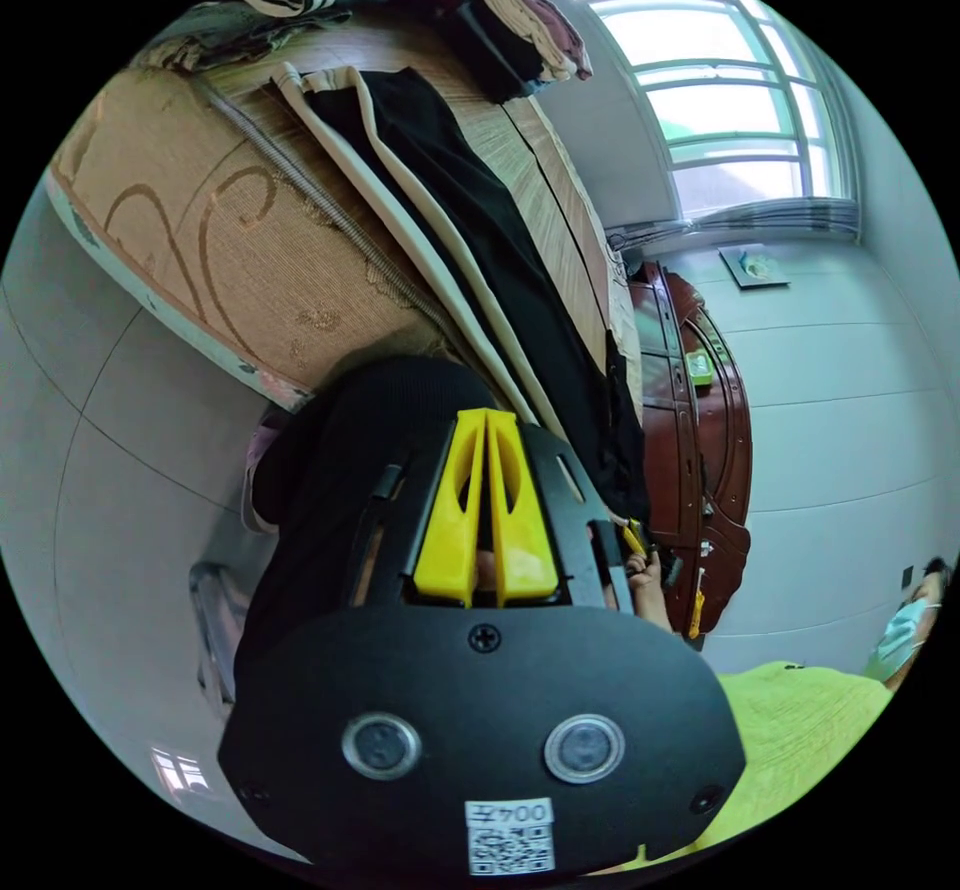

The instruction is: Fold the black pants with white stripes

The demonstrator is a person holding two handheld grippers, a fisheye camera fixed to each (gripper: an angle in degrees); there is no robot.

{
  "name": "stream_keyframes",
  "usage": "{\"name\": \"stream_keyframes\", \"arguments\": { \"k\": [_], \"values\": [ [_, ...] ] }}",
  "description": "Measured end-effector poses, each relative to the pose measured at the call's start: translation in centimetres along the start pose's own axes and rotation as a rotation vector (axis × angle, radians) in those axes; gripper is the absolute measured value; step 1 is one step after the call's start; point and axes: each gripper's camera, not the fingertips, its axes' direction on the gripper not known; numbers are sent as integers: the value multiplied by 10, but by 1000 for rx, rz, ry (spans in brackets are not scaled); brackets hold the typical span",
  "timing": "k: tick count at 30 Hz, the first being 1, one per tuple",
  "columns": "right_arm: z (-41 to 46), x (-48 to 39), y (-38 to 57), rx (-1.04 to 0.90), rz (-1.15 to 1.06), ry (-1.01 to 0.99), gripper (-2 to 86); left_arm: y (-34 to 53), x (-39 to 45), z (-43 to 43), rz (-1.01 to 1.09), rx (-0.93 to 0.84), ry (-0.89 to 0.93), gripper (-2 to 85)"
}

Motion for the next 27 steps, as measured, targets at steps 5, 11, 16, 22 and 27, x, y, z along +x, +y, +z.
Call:
{"name": "stream_keyframes", "arguments": {
  "k": [5,11,16,22,27],
  "values": [
    [-19,-102,61,123,-306,169,61,18,-1,16,5,12,7,0],
    [34,-217,125,-34,-569,189,30,39,23,25,106,81,-76,1],
    [87,-274,143,-197,-650,256,4,28,86,50,492,146,-482,3],
    [127,-293,163,-294,-666,333,-6,12,115,149,800,152,-869,4],
    [131,-292,145,-386,-585,275,-7,9,91,222,811,-28,-888,3]
  ]
}}
